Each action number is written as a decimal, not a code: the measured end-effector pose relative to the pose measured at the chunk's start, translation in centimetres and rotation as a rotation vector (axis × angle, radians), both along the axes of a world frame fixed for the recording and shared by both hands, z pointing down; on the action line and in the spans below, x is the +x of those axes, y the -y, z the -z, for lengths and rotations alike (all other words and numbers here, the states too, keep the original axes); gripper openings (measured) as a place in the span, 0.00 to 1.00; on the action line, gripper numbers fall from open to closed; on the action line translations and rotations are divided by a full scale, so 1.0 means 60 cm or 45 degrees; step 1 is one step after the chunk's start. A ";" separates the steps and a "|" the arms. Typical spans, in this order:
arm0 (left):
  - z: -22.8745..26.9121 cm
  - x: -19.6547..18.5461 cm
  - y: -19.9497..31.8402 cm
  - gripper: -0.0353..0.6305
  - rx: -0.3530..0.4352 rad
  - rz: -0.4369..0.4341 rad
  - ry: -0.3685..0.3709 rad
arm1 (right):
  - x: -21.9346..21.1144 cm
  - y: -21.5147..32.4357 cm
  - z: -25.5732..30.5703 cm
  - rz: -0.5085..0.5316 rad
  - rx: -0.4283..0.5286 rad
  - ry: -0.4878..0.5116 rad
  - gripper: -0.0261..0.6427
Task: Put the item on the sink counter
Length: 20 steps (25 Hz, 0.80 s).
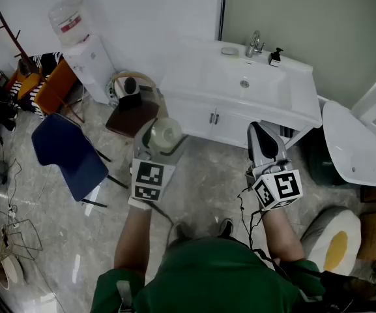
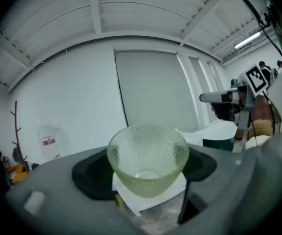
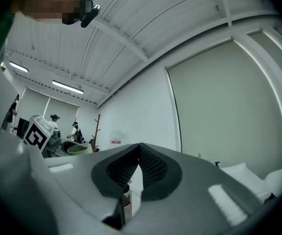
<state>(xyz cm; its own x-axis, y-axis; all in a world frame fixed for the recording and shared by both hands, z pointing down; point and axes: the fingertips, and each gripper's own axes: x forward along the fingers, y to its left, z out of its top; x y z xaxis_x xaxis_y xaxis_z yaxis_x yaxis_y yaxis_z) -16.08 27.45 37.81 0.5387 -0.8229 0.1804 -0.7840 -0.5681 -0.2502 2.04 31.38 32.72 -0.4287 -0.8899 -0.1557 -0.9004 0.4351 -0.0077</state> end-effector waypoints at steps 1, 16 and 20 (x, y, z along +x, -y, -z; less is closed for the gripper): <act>0.000 0.000 0.003 0.63 -0.001 0.001 0.001 | 0.000 0.003 0.001 0.000 -0.001 0.000 0.03; -0.001 0.064 0.014 0.63 -0.006 0.045 -0.010 | 0.066 0.011 0.000 0.032 0.022 0.007 0.03; -0.005 0.121 0.014 0.63 -0.021 0.090 -0.025 | 0.122 0.011 -0.004 0.068 0.023 0.002 0.03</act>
